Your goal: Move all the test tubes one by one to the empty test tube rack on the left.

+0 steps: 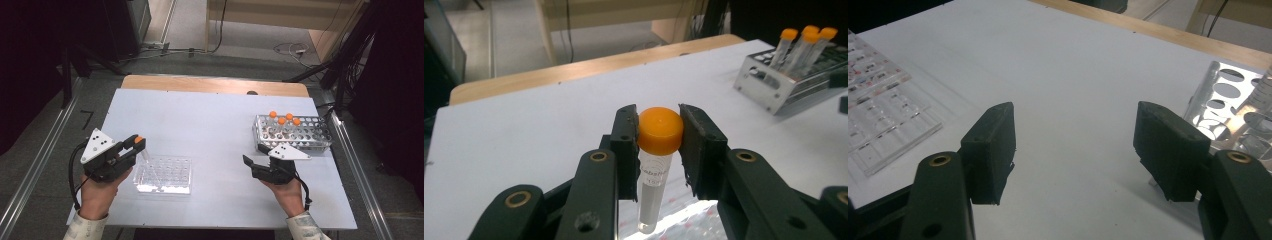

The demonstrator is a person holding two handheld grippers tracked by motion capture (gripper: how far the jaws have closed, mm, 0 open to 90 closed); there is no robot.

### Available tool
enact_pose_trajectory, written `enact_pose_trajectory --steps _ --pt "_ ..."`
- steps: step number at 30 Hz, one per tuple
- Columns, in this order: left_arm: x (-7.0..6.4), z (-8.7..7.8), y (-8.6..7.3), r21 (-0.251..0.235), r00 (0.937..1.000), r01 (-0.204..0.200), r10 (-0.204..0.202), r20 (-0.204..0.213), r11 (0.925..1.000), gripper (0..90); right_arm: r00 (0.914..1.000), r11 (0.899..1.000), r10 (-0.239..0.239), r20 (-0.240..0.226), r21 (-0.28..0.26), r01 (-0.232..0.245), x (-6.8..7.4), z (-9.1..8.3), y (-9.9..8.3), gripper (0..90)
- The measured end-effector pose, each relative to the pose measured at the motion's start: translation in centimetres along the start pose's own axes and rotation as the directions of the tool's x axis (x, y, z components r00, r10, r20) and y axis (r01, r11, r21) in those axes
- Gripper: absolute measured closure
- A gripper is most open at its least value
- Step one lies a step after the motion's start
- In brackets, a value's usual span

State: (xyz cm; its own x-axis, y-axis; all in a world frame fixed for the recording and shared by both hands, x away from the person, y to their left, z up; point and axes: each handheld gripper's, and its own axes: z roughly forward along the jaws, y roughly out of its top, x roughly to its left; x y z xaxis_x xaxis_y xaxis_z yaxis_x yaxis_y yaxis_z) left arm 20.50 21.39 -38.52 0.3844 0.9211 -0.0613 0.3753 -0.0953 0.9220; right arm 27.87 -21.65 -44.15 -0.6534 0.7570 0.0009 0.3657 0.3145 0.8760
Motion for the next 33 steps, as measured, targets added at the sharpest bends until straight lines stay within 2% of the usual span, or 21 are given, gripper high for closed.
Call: enact_pose_trajectory --steps 4,8,11,19,23,26,28,30,33 --pt "0.2 -0.4 -0.1 -0.005 0.9999 0.004 -0.004 -0.012 1.0 70.5 0.9999 1.0 0.007 0.01 -0.005 -0.007 -0.4 -0.1 0.0 32.0" --pt "0.2 -0.2 -0.2 0.011 0.9999 -0.008 0.008 -0.013 0.9999 70.4 0.9998 1.0 0.012 0.014 -0.005 -0.011 -0.5 -0.2 0.0 32.0" --pt "0.2 0.1 -0.6 0.022 0.9998 -0.003 0.003 -0.021 0.9997 70.4 0.9998 1.0 0.011 0.014 -0.006 -0.011 -0.5 -0.2 0.0 32.1" --pt "0.3 1.3 -2.3 0.1 0.9995 -0.004 0.007 -0.032 0.995 70.3 0.9997 1.0 0.013 0.018 -0.009 -0.013 -0.7 -0.3 0.0 32.0" --pt "0.0 1.7 -2.9 0.136 0.9987 -0.02 0.026 -0.043 0.9905 70.2 0.9997 1.0 0.016 0.019 -0.009 -0.016 -0.7 -0.3 0.0 32.1" --pt "-0.1 1.9 -3.3 0.154 0.9981 -0.031 0.039 -0.048 0.9876 70.1 0.9997 1.0 0.013 0.018 -0.009 -0.013 -0.7 -0.2 -0.1 32.1" --pt "-0.1 1.9 -3.5 0.155 0.9984 -0.026 0.033 -0.045 0.9876 69.8 0.9998 1.0 0.014 0.017 -0.007 -0.014 -0.7 -0.2 -0.1 32.1" --pt "0.0 1.8 -3.5 0.15 0.9993 -0.017 0.022 -0.031 0.9885 67.1 0.9997 1.0 0.013 0.018 -0.007 -0.013 -0.7 -0.2 -0.1 32.1" --pt "0.3 1.8 -3.6 0.147 0.9998 0.006 -0.003 -0.018 0.9891 55.7 0.9997 1.0 0.014 0.02 -0.007 -0.014 -0.7 -0.2 -0.1 32.1"
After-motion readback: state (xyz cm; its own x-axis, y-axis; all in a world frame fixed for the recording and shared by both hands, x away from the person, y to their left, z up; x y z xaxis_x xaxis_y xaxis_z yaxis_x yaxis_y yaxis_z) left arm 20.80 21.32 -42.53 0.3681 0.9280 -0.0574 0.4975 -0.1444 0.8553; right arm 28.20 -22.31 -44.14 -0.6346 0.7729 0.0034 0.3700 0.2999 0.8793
